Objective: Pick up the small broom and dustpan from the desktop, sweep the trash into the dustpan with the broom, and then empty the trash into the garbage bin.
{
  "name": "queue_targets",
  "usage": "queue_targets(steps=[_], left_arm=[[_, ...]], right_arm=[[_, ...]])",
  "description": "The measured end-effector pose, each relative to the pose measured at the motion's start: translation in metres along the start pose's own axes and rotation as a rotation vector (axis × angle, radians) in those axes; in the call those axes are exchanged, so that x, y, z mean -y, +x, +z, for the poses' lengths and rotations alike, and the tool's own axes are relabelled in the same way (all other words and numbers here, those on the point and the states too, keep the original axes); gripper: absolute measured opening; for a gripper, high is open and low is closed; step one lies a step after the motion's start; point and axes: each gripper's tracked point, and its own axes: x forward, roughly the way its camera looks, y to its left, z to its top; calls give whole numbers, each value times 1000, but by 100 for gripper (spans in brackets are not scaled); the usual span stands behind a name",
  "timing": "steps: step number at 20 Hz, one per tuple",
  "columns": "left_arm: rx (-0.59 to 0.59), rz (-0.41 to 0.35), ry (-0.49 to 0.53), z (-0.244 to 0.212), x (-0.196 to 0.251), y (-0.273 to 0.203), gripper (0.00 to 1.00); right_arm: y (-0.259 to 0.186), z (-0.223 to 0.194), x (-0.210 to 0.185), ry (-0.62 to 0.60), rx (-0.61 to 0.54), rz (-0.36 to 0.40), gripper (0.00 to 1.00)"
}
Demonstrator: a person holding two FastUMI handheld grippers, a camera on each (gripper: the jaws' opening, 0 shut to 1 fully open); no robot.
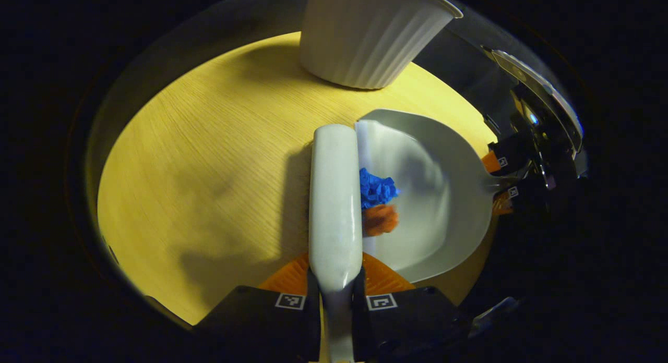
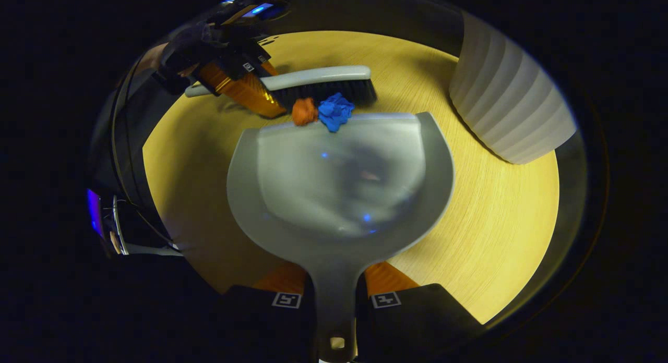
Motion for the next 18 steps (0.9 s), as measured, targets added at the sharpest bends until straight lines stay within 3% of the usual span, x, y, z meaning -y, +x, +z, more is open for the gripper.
queue_targets(steps=[3,7,12,18], left_arm=[[-13,-77,-47,-11,32,1,28],[7,-60,-99,-21,51,-2,28],[93,67,-142,-38,57,-28,28],[240,218,-262,-67,69,-81,28]], right_arm=[[-1,2,-1,-2,13,-1,36],[-1,-1,-3,-8,33,-3,34],[-6,-5,-9,-27,63,-46,34],[-21,-7,-13,16,94,-53,34]])
